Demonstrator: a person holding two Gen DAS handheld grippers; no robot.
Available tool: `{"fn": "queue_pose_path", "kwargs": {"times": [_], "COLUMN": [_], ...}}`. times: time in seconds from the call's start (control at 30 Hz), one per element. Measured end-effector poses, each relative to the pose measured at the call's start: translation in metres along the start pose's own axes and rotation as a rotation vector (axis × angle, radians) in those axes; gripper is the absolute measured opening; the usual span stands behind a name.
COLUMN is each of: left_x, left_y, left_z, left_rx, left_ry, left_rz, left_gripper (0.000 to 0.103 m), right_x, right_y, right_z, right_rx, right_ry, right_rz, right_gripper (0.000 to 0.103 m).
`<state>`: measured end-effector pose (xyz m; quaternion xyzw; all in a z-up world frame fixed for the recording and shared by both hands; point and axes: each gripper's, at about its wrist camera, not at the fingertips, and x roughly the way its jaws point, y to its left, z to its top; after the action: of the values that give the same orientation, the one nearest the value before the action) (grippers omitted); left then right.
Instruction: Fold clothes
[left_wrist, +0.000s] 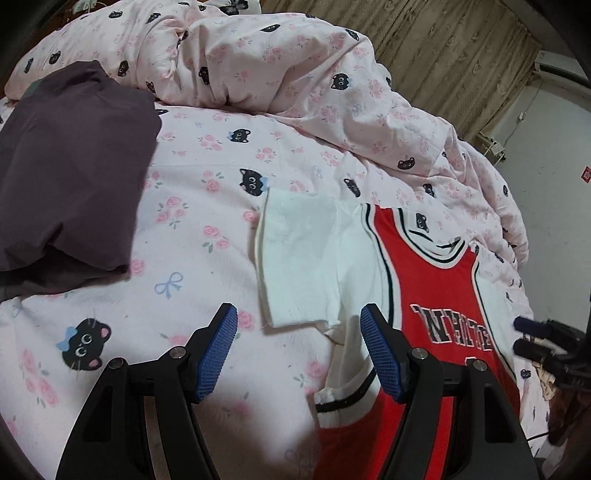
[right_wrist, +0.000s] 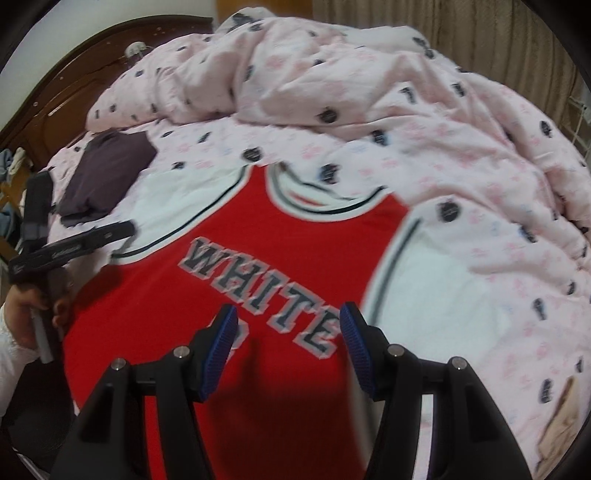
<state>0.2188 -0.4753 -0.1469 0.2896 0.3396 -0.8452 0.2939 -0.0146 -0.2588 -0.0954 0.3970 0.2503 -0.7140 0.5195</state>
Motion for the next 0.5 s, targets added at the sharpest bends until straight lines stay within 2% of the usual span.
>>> {"fn": "queue_pose_path", "kwargs": {"times": [0.13,0.2,0.27,0.33,0.5], "left_x": [0.008,0.011,0.013,0.014,0.010], "left_y": [0.001,0.008,0.016,0.024,0.029], "left_z": [0.003,0.004,0.005,0.003,-0.002], "left_rx": [-0.045,-0.099,-0.146,-0.191,-0.242], "left_ry": [0.004,-0.002,-0.001,-0.001,-0.023], "left_rz": [-0.025,-0.046,-0.058,-0.065,-0.087], "left_gripper": [0.062,0.051,0.032,0.019,0.015], "right_x": [0.010,0.015,0.023,0.030,0.060], "right_y": [0.023,0.036,0.054,0.072,0.124], "right_z": [0.023,0.045,0.072,0.093,0.143], "right_rx": [-0.029,-0.050,-0.085,-0.121,-0.213], "right_ry": [0.013,0.022,0.028,0.034,0.086], "right_rz": [0.056,0.089,0.104,0.111,0.154], "right_gripper": [0.058,0.058,0.058,0.058,0.058]}}
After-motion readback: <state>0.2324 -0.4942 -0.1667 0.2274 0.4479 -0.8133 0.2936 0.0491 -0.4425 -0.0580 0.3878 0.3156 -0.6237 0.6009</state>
